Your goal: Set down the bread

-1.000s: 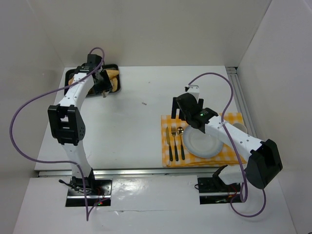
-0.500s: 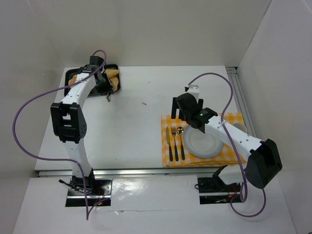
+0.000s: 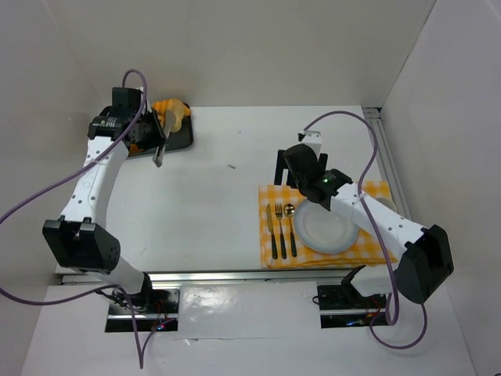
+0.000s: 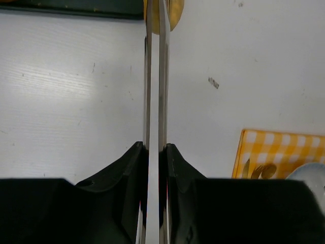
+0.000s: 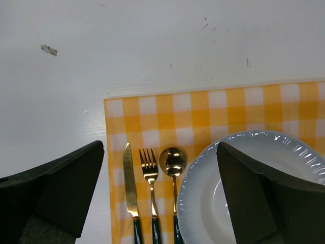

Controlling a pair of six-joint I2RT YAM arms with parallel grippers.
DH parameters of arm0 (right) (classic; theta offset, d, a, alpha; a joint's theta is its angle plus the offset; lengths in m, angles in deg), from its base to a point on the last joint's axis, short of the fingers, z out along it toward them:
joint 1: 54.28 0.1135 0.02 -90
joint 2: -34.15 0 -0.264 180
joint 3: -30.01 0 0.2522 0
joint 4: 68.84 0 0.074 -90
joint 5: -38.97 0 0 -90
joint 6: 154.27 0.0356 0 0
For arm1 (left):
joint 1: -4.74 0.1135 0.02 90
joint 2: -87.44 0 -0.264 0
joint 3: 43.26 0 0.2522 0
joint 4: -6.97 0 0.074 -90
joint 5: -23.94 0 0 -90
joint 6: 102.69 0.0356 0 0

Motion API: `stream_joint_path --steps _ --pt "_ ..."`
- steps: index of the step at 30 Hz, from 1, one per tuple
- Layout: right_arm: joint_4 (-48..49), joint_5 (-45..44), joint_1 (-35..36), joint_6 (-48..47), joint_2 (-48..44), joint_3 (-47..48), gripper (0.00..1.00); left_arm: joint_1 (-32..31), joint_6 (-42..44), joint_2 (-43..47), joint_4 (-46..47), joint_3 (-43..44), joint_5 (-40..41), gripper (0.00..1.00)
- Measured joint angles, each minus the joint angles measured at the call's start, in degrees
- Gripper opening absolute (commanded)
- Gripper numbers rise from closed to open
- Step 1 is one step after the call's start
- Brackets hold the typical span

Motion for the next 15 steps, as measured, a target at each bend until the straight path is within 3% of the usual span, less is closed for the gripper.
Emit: stream_joint_path --steps 6,12,15 --pt "-4.3 -2.8 0.0 -0.1 -3.0 6.2 0.99 -3.9 4.3 8.9 1.4 -14.0 -9.4 0.00" --pt "-7.0 -6.4 -0.5 -0.2 -10.4 18.0 0.99 -21.7 2.7 13.9 9.1 -25.9 -21.0 0.00" --pt "-7.5 -7.8 -0.5 0.0 -14.0 21.2 0.99 -30.6 -0.4 14.1 14.9 -29.2 -23.1 0.00"
